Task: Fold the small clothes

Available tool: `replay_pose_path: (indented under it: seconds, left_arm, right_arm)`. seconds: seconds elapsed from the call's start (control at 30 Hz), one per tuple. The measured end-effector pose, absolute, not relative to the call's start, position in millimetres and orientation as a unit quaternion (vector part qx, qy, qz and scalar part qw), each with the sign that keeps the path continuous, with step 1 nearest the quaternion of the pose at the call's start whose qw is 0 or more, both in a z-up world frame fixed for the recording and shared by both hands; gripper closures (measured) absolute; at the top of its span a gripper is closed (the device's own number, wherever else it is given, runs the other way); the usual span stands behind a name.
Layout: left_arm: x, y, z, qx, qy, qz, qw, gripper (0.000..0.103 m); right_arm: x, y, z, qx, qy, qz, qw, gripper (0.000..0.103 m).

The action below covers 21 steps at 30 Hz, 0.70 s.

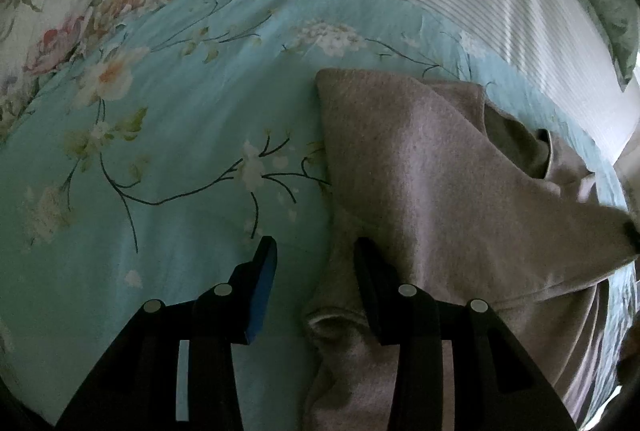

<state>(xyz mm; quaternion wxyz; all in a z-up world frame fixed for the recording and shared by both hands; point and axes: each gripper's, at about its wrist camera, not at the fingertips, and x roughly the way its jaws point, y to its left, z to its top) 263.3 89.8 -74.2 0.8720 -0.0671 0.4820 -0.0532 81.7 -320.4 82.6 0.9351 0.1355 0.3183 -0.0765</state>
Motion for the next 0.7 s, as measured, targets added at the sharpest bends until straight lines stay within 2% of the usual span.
replay_pose_path:
  seconds: [0.17,0.33,0.43,0.5,0.57,0.7]
  left_arm:
    - [263,81,-80,-0.059,0.487,-0.054,0.870,0.061]
    - [259,75,-79,-0.039,0.490,-0.053,0.869,0.061]
    - [255,78,-65,-0.060,0.480,-0.081,0.871,0.060]
    - [254,73,-59,-0.060,0.472,-0.095,0.874,0.055]
    - [257,61,-60,-0.034,0.472,-0.087,0.876,0.054]
    - [268,46,-91,0.015,0.501,-0.056,0.864,0.052]
  right_arm:
    - [98,-351,22,0.162,0.424,-0.111,0.884,0.099]
    - [76,-340,45,0.137,0.377,-0.158,0.902,0.098]
    - [76,-323,61,0.133,0.344,-0.121,0.922,0.098]
    - [90,-308,57,0.139,0.362,-0.067,0.919,0.098]
    - [101,-300,44,0.130,0.385,-0.060,0.912,0.098]
    - [112,-315,4,0.132,0.454,-0.085,0.877,0.098]
